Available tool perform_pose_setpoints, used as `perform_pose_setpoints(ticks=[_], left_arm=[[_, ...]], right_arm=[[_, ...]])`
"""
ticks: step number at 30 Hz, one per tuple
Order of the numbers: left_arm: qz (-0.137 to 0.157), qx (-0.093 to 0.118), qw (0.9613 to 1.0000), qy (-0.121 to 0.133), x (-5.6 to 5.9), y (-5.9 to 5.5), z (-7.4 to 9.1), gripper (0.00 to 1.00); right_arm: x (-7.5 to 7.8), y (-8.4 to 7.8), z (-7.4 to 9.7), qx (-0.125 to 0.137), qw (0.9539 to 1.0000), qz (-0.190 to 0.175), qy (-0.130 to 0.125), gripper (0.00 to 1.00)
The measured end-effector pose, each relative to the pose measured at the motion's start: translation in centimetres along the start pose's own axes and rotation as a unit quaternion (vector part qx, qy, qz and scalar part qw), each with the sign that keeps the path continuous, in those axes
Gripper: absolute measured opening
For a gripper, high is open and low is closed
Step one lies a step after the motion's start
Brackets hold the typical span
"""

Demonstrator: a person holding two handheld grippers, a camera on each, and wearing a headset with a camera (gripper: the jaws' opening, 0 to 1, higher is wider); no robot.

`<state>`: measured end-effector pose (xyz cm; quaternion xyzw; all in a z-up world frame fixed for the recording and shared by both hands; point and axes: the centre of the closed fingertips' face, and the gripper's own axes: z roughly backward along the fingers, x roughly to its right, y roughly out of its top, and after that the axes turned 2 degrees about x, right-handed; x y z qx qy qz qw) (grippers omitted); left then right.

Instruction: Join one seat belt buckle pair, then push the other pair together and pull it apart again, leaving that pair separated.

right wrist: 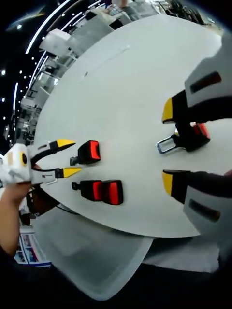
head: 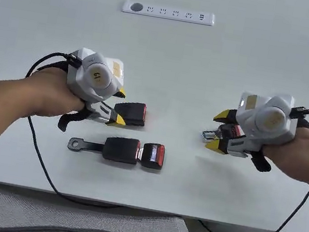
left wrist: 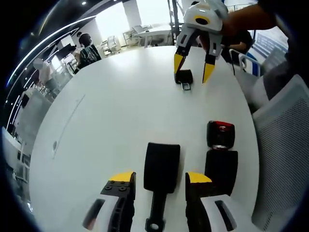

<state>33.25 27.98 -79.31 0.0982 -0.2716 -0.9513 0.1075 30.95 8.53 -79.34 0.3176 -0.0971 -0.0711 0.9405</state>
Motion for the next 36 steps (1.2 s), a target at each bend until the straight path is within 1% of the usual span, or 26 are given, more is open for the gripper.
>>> perform_pose_setpoints(ticks=[4, 6, 8, 12, 17, 18, 19, 21, 22, 23, 24, 29, 33, 36], left_arm=[[-0.001, -0.006, 0.9999, -0.009, 0.1, -0.3, -0.4, 0.42], [-0.005, -0.009, 0.9999, -0.006, 0.0, -0.3, -0.9, 0.43], [-0.003, -0.009, 0.9999, -0.01, 0.2, -0.3, -1.2, 0.43], [-0.007, -0.014, 0.9996, -0.024, 0.7, -0.1, -2.0, 0.42], [-0.011, -0.019, 0.9993, -0.03, 0.6, -0.2, -2.1, 0.4], [-0.01, -0.021, 0.9992, -0.033, 0.6, -0.4, -2.1, 0.39], [-0.011, -0.023, 0.999, -0.035, 0.6, -0.5, -2.2, 0.37], [-0.019, -0.031, 0.9986, -0.039, 0.7, -1.0, -2.2, 0.36], [-0.023, -0.034, 0.9983, -0.041, 0.7, -1.2, -2.2, 0.36], [-0.024, -0.036, 0.9982, -0.041, 0.8, -1.3, -2.2, 0.36], [-0.028, -0.037, 0.998, -0.043, 0.8, -1.4, -2.2, 0.37], [-0.032, -0.037, 0.9979, -0.043, 0.4, -1.4, -2.2, 0.33], [-0.049, -0.039, 0.9969, -0.047, 0.6, -1.3, -2.2, 0.33], [-0.052, -0.041, 0.9966, -0.049, 0.6, -1.2, -2.2, 0.33]], right_arm=[[0.6, -2.0, 0.8, -0.013, 0.9999, -0.009, -0.002, 0.4], [0.7, -2.6, 1.0, -0.017, 0.9998, -0.007, -0.001, 0.4], [0.9, -3.0, 1.1, -0.021, 0.9998, -0.004, -0.001, 0.4], [0.9, -3.4, 1.1, -0.027, 0.9996, 0.006, 0.005, 0.41], [1.0, -3.7, 0.3, -0.047, 0.9975, 0.051, 0.012, 0.42], [1.0, -3.7, 0.1, -0.049, 0.9973, 0.053, 0.012, 0.42], [1.1, -4.2, -0.3, -0.05, 0.9972, 0.055, 0.012, 0.41], [1.5, -4.1, -0.2, -0.055, 0.997, 0.055, 0.008, 0.38], [1.9, -4.3, -0.2, -0.054, 0.9973, 0.049, 0.005, 0.36], [1.9, -4.4, -0.3, -0.051, 0.9978, 0.041, 0.01, 0.36], [2.0, -4.5, -0.3, -0.05, 0.9978, 0.043, 0.01, 0.36], [2.0, -4.6, -0.3, -0.048, 0.9981, 0.037, 0.013, 0.35], [1.9, -4.8, -0.2, -0.048, 0.9983, 0.028, 0.015, 0.33], [1.8, -4.8, -0.2, -0.048, 0.9984, 0.025, 0.017, 0.34]])
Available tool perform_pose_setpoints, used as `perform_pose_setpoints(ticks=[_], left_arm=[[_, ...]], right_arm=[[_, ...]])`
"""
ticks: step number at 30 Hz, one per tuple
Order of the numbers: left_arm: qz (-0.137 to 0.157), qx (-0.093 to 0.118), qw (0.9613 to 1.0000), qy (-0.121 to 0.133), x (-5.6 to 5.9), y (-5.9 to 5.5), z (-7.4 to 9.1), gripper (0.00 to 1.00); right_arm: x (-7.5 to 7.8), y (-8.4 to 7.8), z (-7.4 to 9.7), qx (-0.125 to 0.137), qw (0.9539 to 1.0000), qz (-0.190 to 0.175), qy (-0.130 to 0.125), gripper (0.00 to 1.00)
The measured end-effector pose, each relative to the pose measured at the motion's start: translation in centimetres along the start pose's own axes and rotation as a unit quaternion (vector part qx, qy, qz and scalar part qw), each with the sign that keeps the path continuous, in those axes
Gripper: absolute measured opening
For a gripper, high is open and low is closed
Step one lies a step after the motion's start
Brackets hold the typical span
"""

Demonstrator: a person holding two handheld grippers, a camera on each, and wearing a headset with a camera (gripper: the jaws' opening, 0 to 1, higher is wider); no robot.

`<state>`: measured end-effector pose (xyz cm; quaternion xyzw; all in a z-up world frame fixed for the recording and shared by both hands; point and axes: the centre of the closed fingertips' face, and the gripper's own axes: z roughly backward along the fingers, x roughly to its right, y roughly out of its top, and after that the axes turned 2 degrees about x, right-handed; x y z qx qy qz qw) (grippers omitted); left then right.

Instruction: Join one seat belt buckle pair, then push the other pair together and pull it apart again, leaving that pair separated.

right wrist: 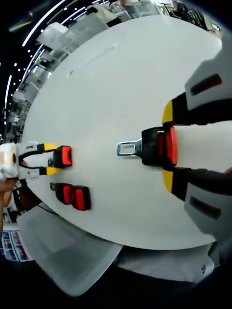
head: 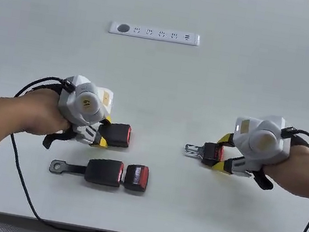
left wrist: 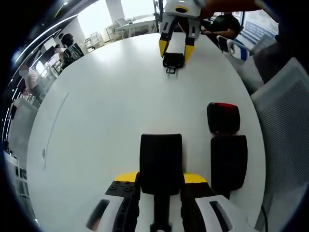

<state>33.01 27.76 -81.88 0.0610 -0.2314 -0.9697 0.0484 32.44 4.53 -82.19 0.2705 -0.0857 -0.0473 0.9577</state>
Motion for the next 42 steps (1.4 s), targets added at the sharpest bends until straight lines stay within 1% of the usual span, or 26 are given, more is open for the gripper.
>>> perform_pose_setpoints(ticks=[8, 14, 17, 22, 24, 26, 29, 32, 38, 42], left_arm=[[-0.025, -0.007, 0.9996, -0.011, 0.0, -0.1, -0.2, 0.33], [-0.037, -0.009, 0.9992, -0.012, 0.0, -0.3, -0.3, 0.32], [-0.03, -0.005, 0.9995, -0.009, -0.1, -0.3, -0.3, 0.32], [-0.034, -0.004, 0.9994, -0.01, -0.1, -0.3, -0.3, 0.32], [-0.035, -0.003, 0.9993, -0.012, -0.1, -0.3, -0.3, 0.32], [-0.033, 0.0, 0.9994, -0.011, -0.1, -0.2, -0.3, 0.32], [-0.029, 0.002, 0.9995, -0.01, 0.0, -0.2, -0.2, 0.32], [-0.029, 0.0, 0.9995, -0.011, 0.0, -0.1, -0.2, 0.32], [-0.027, -0.003, 0.9996, -0.008, 0.1, -0.1, -0.1, 0.32], [-0.027, -0.004, 0.9996, -0.008, 0.1, -0.1, -0.1, 0.32]], right_arm=[[0.0, 0.5, -0.6, 0.004, 0.9999, 0.011, 0.007, 0.34], [0.1, 0.5, -0.6, 0.008, 0.9997, 0.015, 0.016, 0.33], [0.0, 0.5, -0.7, 0.011, 0.9997, 0.015, 0.017, 0.33], [0.0, 0.6, -0.7, 0.003, 0.9997, 0.018, 0.016, 0.32], [0.0, 0.9, -0.8, 0.002, 0.9998, 0.02, 0.006, 0.32], [0.1, 1.3, -1.1, 0.005, 0.9998, 0.017, -0.001, 0.32], [0.0, 2.1, -1.6, 0.013, 0.9999, 0.007, 0.0, 0.32], [0.0, 3.3, -2.2, 0.02, 0.9998, 0.006, -0.005, 0.32], [-0.6, 5.4, -3.4, 0.032, 0.9995, 0.009, 0.0, 0.32], [-0.8, 6.5, -4.1, 0.035, 0.9993, 0.012, 0.003, 0.32]])
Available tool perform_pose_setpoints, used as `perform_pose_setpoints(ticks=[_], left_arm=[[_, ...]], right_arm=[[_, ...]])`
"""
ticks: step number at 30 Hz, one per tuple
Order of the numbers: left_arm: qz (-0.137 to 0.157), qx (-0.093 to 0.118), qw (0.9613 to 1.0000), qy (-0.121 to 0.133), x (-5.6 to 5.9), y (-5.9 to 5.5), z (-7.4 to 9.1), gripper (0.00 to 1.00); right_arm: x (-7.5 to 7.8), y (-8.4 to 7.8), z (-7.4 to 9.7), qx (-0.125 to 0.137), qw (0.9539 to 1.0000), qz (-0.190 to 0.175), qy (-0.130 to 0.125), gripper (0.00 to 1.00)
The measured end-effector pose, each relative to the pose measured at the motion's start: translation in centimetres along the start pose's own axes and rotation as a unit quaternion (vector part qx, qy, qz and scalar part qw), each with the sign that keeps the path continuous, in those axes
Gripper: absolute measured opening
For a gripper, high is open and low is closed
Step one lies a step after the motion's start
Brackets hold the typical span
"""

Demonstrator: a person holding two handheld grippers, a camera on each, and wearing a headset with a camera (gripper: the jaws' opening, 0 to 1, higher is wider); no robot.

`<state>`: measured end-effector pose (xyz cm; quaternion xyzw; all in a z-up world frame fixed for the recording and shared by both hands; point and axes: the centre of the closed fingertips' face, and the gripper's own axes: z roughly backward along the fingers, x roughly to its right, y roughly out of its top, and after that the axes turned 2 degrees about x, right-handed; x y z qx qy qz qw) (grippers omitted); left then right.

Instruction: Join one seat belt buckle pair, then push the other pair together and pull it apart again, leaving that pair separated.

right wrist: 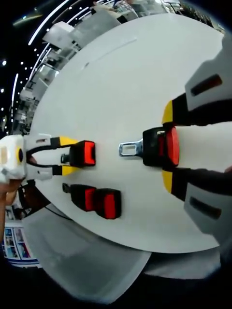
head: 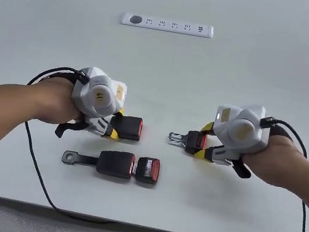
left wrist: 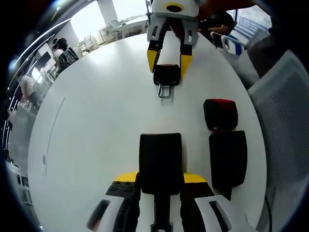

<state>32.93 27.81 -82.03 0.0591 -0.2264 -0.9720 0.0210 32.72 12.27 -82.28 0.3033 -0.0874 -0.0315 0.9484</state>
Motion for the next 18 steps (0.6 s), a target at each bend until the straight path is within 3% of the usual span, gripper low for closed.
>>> perform_pose_setpoints(ticks=[7, 18], left_arm=[[-0.001, -0.002, 1.0, -0.001, 0.0, 0.0, 0.0, 0.32], [-0.001, -0.005, 1.0, -0.003, -0.1, -0.1, -0.1, 0.32]], right_arm=[[-0.4, 2.1, -1.4, 0.004, 1.0, 0.005, 0.002, 0.32], [-0.2, 3.9, -2.8, 0.009, 0.9999, 0.005, 0.003, 0.32]])
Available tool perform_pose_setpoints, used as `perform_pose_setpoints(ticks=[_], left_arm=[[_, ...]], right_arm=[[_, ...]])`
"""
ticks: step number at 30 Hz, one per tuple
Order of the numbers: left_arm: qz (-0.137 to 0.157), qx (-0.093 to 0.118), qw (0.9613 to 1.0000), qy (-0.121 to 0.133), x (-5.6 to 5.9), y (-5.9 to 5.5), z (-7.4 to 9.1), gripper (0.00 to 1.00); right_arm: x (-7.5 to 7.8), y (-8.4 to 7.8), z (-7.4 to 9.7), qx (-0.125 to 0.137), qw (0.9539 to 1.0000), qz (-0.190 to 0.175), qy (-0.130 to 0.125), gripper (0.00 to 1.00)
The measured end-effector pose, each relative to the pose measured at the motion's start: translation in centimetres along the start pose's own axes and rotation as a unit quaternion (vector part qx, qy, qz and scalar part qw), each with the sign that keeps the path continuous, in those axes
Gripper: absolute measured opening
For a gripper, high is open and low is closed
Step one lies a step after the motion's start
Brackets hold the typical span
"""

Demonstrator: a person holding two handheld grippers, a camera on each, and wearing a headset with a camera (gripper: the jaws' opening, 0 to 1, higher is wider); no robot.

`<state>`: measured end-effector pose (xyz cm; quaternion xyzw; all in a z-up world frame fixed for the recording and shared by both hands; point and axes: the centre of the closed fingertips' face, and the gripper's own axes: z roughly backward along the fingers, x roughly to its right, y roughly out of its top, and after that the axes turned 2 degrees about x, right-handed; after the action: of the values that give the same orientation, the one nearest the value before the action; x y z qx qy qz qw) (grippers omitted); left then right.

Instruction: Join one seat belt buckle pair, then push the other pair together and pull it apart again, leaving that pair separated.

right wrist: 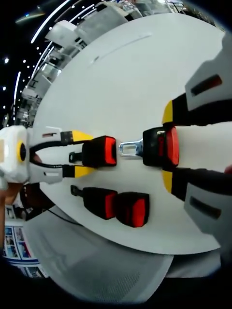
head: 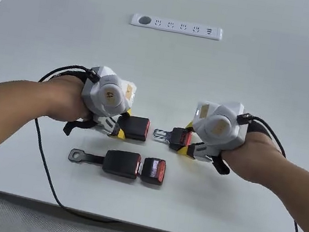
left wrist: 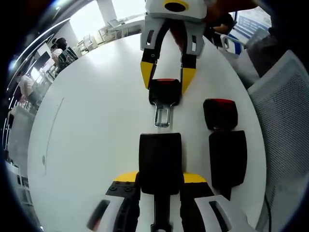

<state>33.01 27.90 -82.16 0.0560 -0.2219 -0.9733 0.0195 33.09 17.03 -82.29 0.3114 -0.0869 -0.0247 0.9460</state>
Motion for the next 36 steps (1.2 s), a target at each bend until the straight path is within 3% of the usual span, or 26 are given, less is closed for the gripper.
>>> perform_pose_setpoints(ticks=[17, 36], left_arm=[[-0.002, -0.003, 1.0, -0.002, 0.0, 0.1, 0.0, 0.32], [-0.008, 0.0, 1.0, -0.005, 0.0, 0.2, -0.1, 0.32]], right_arm=[[-0.1, 1.3, -0.7, -0.005, 0.9998, 0.018, 0.007, 0.32], [-0.2, 2.2, -1.7, 0.012, 0.9997, 0.016, 0.015, 0.3]])
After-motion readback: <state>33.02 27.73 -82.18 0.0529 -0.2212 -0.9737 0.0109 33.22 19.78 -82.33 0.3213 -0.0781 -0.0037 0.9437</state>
